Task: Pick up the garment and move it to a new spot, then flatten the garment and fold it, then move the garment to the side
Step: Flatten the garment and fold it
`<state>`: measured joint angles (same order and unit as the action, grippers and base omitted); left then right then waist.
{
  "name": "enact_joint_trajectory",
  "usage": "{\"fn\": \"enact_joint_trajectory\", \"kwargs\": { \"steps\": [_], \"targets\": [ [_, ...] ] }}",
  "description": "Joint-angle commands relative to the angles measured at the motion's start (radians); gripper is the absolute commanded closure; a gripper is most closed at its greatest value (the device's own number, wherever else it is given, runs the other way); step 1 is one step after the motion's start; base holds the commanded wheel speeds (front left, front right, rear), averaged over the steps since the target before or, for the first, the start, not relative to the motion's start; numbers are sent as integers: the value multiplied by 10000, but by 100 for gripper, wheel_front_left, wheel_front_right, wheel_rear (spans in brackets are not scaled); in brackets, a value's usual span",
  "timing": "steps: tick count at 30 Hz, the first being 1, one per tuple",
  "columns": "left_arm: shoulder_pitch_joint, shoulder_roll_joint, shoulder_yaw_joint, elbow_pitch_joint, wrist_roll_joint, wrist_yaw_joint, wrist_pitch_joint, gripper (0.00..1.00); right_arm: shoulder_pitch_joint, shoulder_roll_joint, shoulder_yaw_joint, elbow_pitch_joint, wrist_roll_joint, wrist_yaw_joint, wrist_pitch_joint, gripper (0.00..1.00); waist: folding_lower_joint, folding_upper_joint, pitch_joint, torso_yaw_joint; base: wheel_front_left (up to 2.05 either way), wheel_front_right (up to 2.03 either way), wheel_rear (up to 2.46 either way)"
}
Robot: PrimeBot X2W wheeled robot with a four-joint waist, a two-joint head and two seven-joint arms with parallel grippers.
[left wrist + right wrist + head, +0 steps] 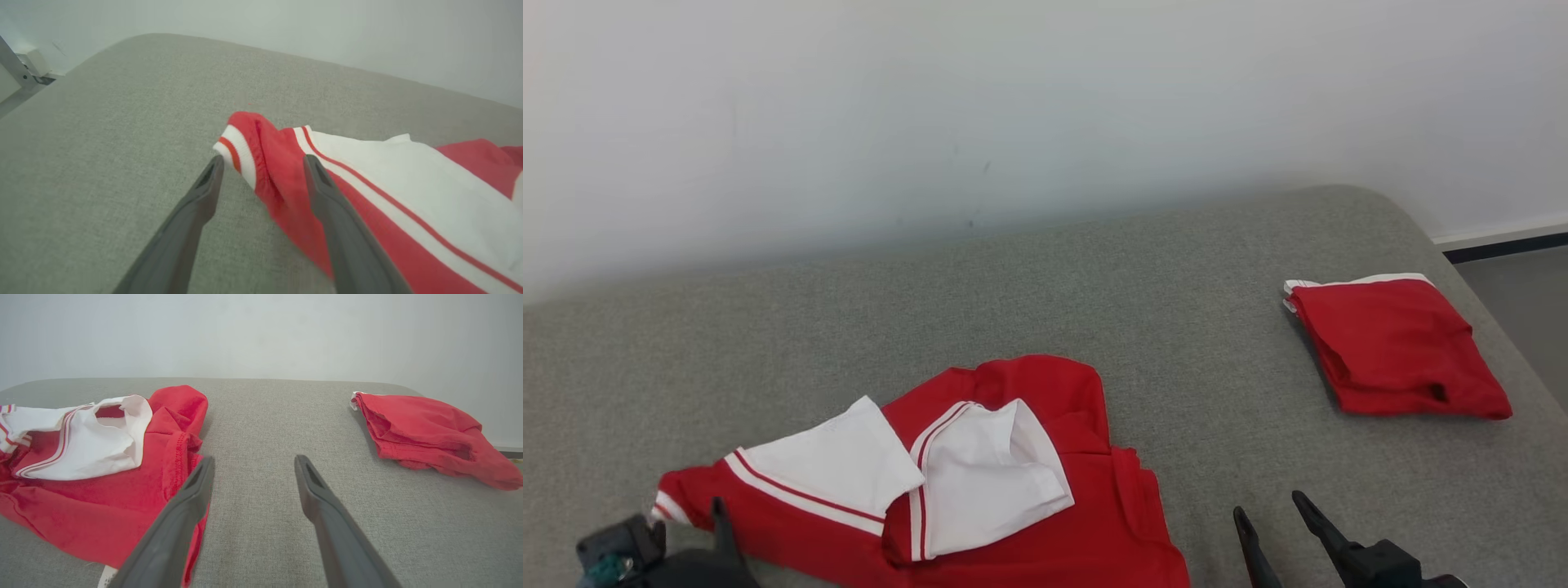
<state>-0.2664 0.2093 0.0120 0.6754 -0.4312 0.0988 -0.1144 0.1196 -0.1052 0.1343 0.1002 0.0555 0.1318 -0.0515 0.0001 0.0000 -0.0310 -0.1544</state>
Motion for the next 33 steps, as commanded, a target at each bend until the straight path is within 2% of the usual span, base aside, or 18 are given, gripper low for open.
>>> {"fn": "enact_joint_trajectory", "kwargs": {
  "steps": [1, 5, 10, 12, 15, 18, 20, 26, 33],
  "targets": [
    [227, -75, 56, 27, -162, -87, -1, 0, 31, -6, -69, -86, 18, -22, 25, 0, -1, 0, 30, 97, 0, 0, 0],
    [840, -247, 234, 293, -626, -433, 87, 0, 114, 18, -203, -203, -66, -22, 38, 0, -1, 0, 32, 405, 0, 0, 0],
    [1012, 88, 138, 253, -391, -368, -119, 0, 16, 72, -97, -390, -110, -22, 83, 0, -1, 0, 30, 804, 0, 0, 0],
    [417, 384, -268, -184, 122, -324, -190, 0, 3, 78, -46, -436, -106, -22, 109, 0, -1, 0, 54, 947, 0, 0, 0],
    [-379, 467, -1139, -527, 721, -754, 306, 0, -47, 48, 34, -484, -107, -22, 139, 0, -1, 0, 117, 937, 0, 0, 0],
    [-1344, 488, -2108, -388, 1322, -1239, 1251, 0, -191, -32, 263, -549, -82, -22, 215, 0, -1, 0, 236, 676, 0, 0, 0],
    [-1848, 400, -2525, -32, 1560, -1414, 1844, 0, -283, -66, 433, -585, -70, -22, 238, 0, -1, 0, 350, 357, 0, 0, 0],
    [-3059, 582, -2864, 1140, 1802, -1504, 2804, 0, -460, -159, 688, -708, -29, -22, 312, 0, -1, 0, 893, -710, 0, 0, 0],
    [-3960, 811, -3275, 2153, 2086, -1692, 3325, 0, -659, -127, 734, -772, -48, -22, 165, 0, -1, 0, 1524, -1345, 0, 0, 0]
  ]
}}
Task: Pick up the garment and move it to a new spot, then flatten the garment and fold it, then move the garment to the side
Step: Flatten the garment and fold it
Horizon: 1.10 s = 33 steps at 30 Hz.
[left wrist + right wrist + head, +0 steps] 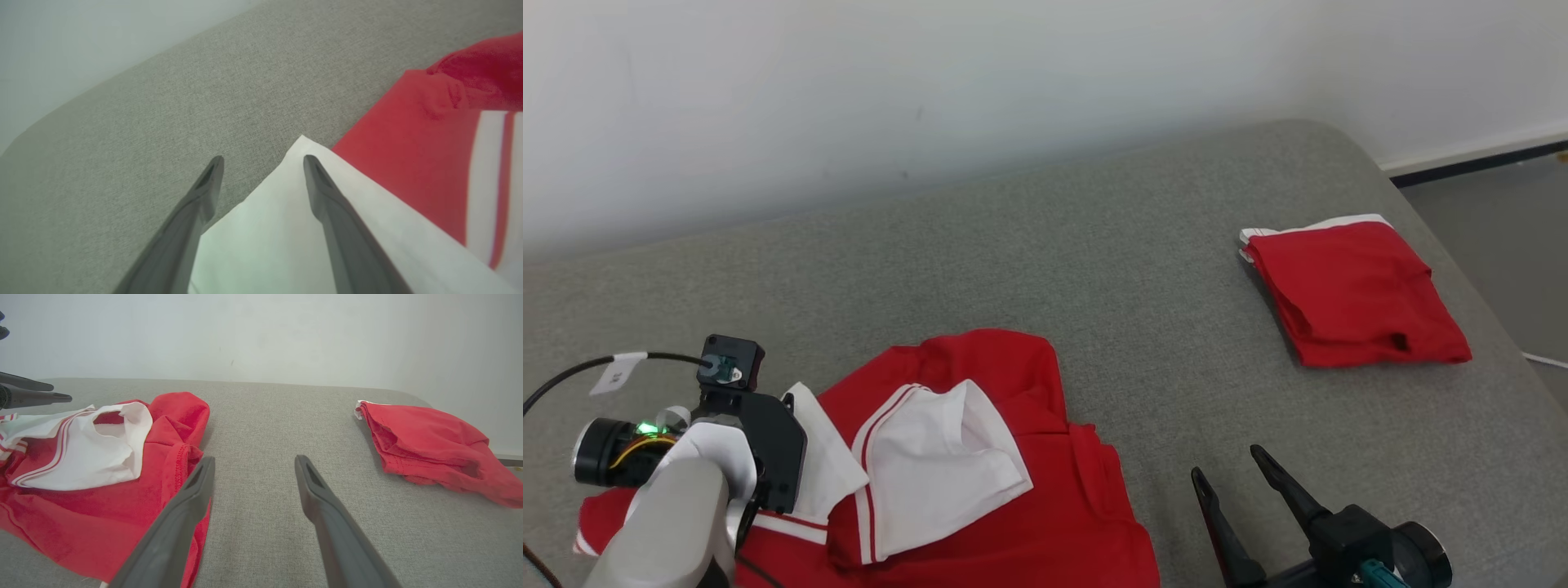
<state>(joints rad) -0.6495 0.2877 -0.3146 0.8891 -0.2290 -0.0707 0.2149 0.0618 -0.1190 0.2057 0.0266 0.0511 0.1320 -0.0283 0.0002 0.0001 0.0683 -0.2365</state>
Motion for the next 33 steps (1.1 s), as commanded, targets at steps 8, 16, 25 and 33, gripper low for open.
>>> {"fn": "enact_joint_trajectory", "kwargs": {
  "steps": [8, 16, 25, 33],
  "targets": [
    [-692, 191, -450, 971, 258, -157, 603, 0, -187, 115, -19, 61, -90, -24, -173, 0, -2, -1, 689, -546, 0, 0, 0],
    [-770, 38, -434, 1415, -58, -249, 594, 0, -223, 114, 122, 104, -90, -24, -133, 0, -2, -1, 646, -499, 0, 0, 0],
    [-834, 65, -215, 1844, -466, -250, 199, 0, -334, -159, 276, -6, 18, -24, -70, 0, -2, -1, 848, -742, 0, 0, 0],
    [-844, 128, -513, 2319, -508, -408, 511, 100, -247, -157, 174, -84, -23, -24, -37, 0, -2, -1, 942, -660, 0, 0, 0]
  ]
}}
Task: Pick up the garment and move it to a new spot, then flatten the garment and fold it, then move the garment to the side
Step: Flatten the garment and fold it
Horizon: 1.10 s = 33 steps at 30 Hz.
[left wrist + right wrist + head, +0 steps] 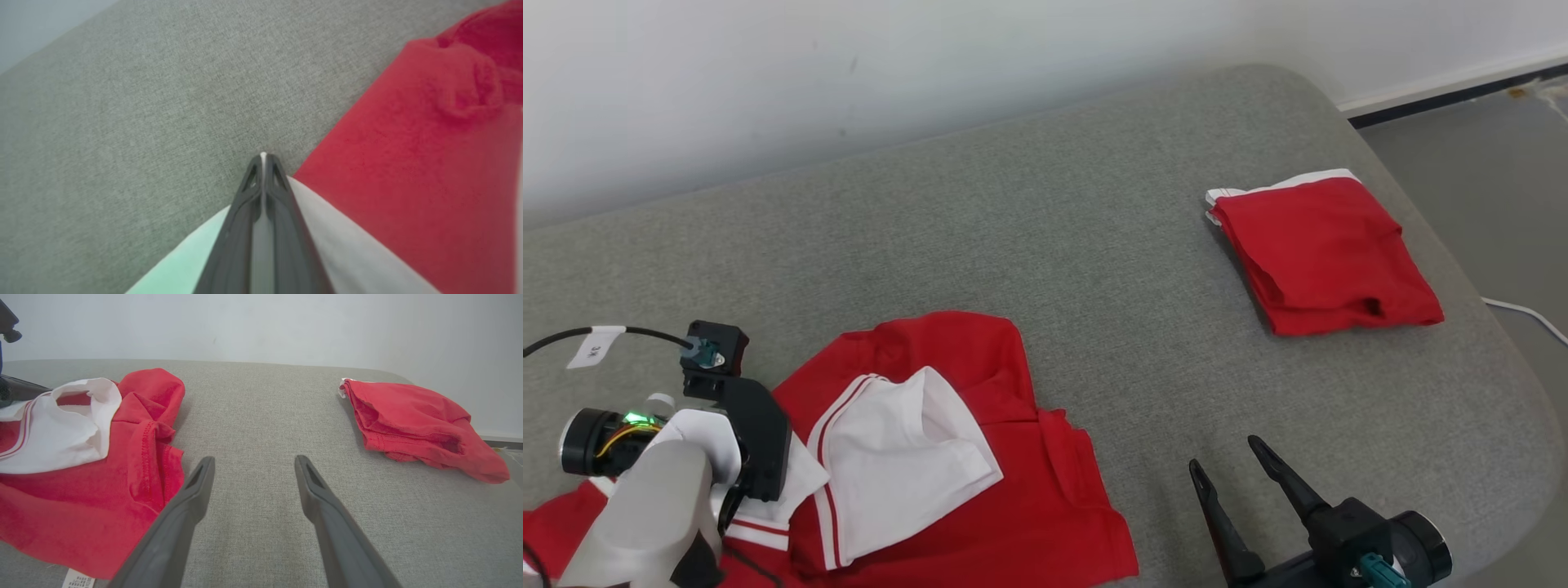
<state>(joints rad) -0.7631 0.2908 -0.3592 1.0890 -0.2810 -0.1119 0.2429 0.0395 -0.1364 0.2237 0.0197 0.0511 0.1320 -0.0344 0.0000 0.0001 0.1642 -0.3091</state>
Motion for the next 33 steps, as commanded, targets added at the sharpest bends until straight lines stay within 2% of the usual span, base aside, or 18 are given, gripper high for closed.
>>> {"fn": "enact_joint_trajectory", "kwargs": {
  "steps": [1, 6, 10, 15, 18, 20, 26, 31, 33],
  "targets": [
    [285, 96, -123, 345, -18, -50, 246, 100, -22, 39, -20, -2, -40, -24, 40, 0, 0, -1, -34, 122, 0, 0, 0],
    [-19, 119, -284, -48, -202, -146, -199, 100, -126, 12, 210, -85, -96, -24, 152, 0, 0, -1, -178, 568, 0, 0, 0],
    [29, 189, -728, -1425, -1408, -173, -515, 100, 90, -440, 941, -617, 538, -24, 1394, 0, 0, -1, -320, 1169, 0, 0, 0],
    [787, 1370, -1405, -3545, -2831, -167, -131, 100, 665, -1327, 1446, -1648, 1152, -24, 2508, 0, 0, -1, -496, 1672, 0, 0, 0],
    [1231, 1878, -1406, -4462, -3332, -168, -25, 100, 1109, -1550, 1163, -1750, 1187, -24, 2933, 0, 0, -1, -567, 1877, 0, 0, 0],
    [1396, 1992, -1404, -4686, -3431, -168, 24, 100, 1207, -1550, 1033, -1655, 1098, -24, 3069, 0, 0, -1, -576, 1932, 0, 0, 0],
    [1921, 2118, -1242, -5638, -3763, -10, 100, 100, 784, -656, 637, -526, 609, -24, 3193, 0, 0, -1, -494, 2117, 0, 0, 0],
    [1944, 2140, -1230, -6125, -3794, 178, 187, 100, -210, 140, 540, 1251, 259, -24, 3546, 0, 0, -1, -328, 2325, 0, 0, 0],
    [1946, 2071, -1250, -6282, -3813, 215, 165, 100, -577, 365, 299, 1865, 21, -22, 3831, 10, 0, -1, -301, 2427, 0, 0, 0]
  ]
}}
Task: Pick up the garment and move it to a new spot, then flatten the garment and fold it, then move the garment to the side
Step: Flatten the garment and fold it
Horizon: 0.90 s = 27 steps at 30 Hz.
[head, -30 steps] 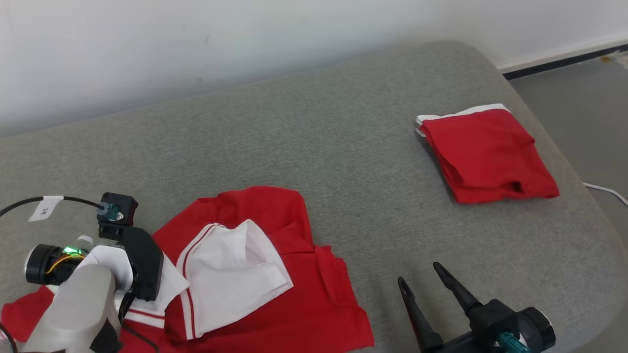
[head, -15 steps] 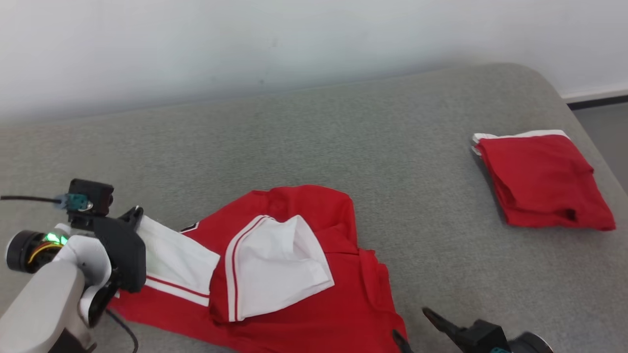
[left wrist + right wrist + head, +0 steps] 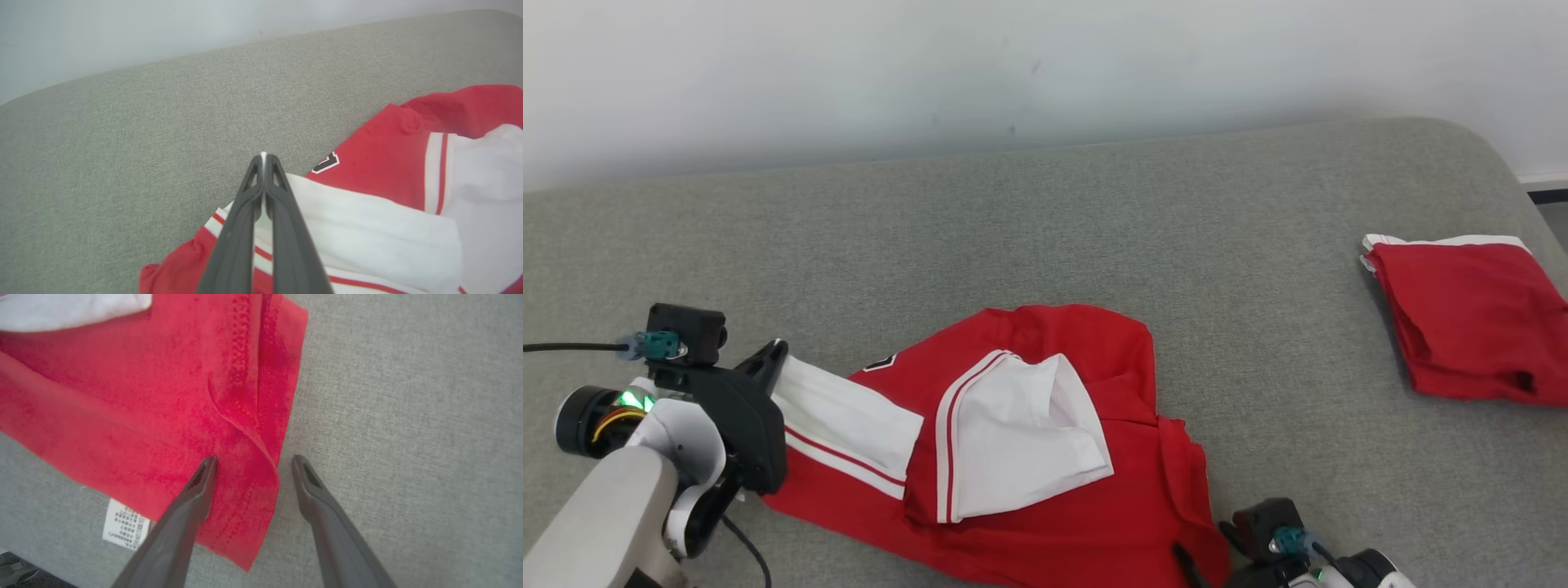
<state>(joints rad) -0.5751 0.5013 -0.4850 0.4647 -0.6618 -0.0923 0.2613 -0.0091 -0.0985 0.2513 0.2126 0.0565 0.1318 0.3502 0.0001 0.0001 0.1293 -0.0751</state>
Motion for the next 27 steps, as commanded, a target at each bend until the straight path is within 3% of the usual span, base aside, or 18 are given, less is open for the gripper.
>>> {"fn": "enact_joint_trajectory", "kwargs": {
  "steps": [1, 2, 3, 4, 5, 14, 19, 24, 26, 27],
  "targets": [
    [64, -66, -12, -90, -19, 32, -14, 100, -242, 99, -17, 190, -78, -21, 72, 10, -1, -1, 61, 138, 0, 0, 0],
    [58, -85, -25, -139, -29, 43, -10, 100, -331, 180, 59, 400, -73, -21, 117, 19, -1, -1, 73, 190, 0, 0, 0],
    [53, -113, -36, -179, -39, 44, -25, 100, -408, 230, 126, 583, -28, -19, 144, 50, -1, -1, 79, 242, 0, 0, 0],
    [57, -129, -32, -218, -55, 54, -66, 100, -497, 258, 211, 697, -54, -19, 99, 88, -1, -1, 75, 284, 0, 0, 0],
    [62, -126, -6, -264, -57, 88, -122, 100, -599, 285, 260, 771, -98, -16, 34, 100, -1, -1, 67, 318, 0, 0, 0],
    [-31, -541, 617, -999, -550, 91, -1490, 100, -1594, -94, -1763, 81, -886, -21, -871, 100, -1, -1, -205, 483, 0, 0, 0],
    [-129, -870, 550, -1400, -631, -13, -1929, 100, -1913, -721, -2917, -730, -935, -21, -195, 100, -1, -1, -447, 773, 0, 0, 0],
    [19, -1093, 330, -1629, -833, -118, -1856, 100, -1568, -1291, -3339, -1486, -603, -21, 1107, 100, -1, -1, -531, 1047, 0, 0, 0],
    [107, -1152, 240, -1642, -892, -106, -1837, 100, -1542, -1325, -3308, -1400, -403, -21, 1505, 0, -1, -1, -501, 1097, 0, 0, 0],
    [134, -1164, 201, -1619, -895, -118, -1820, 100, -1598, -1344, -3275, -1315, -371, -21, 1618, 0, -1, -1, -479, 1118, 0, 0, 0]
  ]
}}
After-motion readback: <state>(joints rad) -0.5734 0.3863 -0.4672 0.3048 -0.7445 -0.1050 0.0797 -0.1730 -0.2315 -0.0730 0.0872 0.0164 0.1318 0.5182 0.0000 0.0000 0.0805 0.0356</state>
